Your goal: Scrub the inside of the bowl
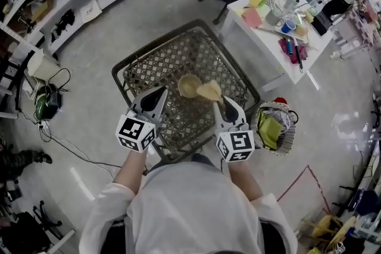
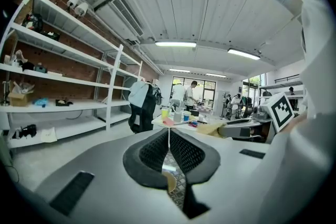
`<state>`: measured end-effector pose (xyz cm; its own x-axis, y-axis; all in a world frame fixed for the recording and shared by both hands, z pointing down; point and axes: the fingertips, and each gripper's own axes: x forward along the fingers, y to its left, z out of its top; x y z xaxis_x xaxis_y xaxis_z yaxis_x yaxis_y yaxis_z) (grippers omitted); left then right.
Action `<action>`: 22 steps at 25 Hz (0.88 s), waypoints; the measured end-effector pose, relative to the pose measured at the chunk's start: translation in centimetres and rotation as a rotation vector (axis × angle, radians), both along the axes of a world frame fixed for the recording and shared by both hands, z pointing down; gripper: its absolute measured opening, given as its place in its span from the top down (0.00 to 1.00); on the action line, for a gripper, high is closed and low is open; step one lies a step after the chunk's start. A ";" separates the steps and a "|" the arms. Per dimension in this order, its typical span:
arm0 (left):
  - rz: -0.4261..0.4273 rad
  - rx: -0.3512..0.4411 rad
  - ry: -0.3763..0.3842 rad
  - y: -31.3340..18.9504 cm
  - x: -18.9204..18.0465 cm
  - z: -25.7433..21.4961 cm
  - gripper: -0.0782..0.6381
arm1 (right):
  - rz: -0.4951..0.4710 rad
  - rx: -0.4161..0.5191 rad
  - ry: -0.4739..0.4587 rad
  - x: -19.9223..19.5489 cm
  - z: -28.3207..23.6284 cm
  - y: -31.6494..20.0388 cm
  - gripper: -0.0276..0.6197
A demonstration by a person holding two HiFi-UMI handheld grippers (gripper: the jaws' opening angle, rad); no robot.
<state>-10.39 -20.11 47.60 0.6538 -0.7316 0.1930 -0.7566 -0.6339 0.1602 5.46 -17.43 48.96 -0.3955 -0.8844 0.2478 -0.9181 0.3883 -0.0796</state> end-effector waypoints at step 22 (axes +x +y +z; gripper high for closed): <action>0.125 -0.516 -0.065 -6.0 3.5 16.8 0.84 | 0.068 -0.093 0.006 -0.1 3.5 -1.8 0.82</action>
